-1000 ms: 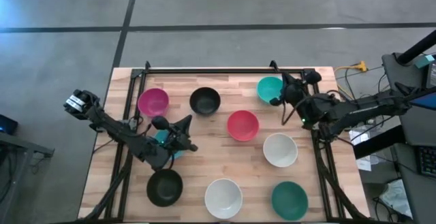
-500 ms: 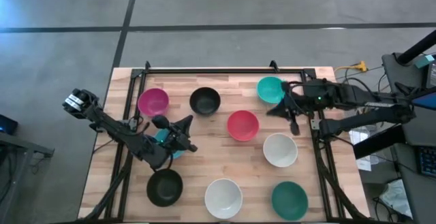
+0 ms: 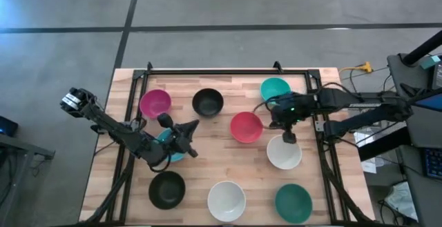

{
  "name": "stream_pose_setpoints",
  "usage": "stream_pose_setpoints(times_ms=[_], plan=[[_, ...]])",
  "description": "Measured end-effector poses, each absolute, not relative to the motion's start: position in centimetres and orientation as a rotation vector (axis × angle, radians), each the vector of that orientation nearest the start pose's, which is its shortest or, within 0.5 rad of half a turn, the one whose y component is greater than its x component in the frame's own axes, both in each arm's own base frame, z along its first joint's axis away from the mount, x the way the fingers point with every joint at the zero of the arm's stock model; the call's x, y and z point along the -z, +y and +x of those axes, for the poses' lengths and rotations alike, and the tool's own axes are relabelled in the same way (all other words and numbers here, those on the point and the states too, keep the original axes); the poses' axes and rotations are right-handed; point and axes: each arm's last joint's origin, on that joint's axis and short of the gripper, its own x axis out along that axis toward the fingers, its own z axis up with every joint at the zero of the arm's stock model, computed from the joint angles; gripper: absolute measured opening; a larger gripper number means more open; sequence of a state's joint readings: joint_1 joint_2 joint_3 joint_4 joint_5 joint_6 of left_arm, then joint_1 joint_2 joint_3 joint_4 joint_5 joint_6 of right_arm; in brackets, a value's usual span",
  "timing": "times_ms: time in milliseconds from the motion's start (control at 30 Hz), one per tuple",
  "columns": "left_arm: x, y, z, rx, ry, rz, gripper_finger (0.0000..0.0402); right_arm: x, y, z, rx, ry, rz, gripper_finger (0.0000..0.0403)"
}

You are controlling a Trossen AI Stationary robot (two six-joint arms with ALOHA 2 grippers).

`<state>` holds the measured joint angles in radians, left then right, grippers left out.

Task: Nest bowls inside each other
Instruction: Stack the top blue bowl on the orange bowl

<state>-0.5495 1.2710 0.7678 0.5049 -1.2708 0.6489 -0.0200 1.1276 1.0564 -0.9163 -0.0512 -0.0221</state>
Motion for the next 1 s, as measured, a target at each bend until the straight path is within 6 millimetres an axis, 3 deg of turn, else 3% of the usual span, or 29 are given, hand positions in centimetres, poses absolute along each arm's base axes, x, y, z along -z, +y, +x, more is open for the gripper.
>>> stream_pose_setpoints(times_ms=[100,233,467,667,800,1000], plan=[[-29.2,-11.1,23.1,-0.550,0.187,0.570,0.0000,-29.6,-0.8,21.4,0.134,1.121,-0.050,0.0009],[-29.0,-10.1,22.1,-0.418,0.224,0.495,0.0000,-29.1,-1.6,22.3,0.206,1.263,-0.043,0.0009],[-27.7,-7.4,21.7,-0.400,0.326,0.396,0.0000,-28.5,-5.0,24.3,0.335,1.407,-0.044,0.0009],[-27.6,-6.5,21.9,-0.427,0.346,0.455,0.0000,-28.4,-9.8,24.8,0.427,1.441,0.027,0.0009],[-28.0,-6.4,22.1,-0.416,0.345,0.583,0.0000,-28.5,-12.9,24.6,0.464,1.427,0.148,0.0009],[-28.6,-6.5,22.2,-0.413,0.326,0.699,0.0000,-27.7,-16.2,24.2,0.497,1.435,0.270,0.0009]])
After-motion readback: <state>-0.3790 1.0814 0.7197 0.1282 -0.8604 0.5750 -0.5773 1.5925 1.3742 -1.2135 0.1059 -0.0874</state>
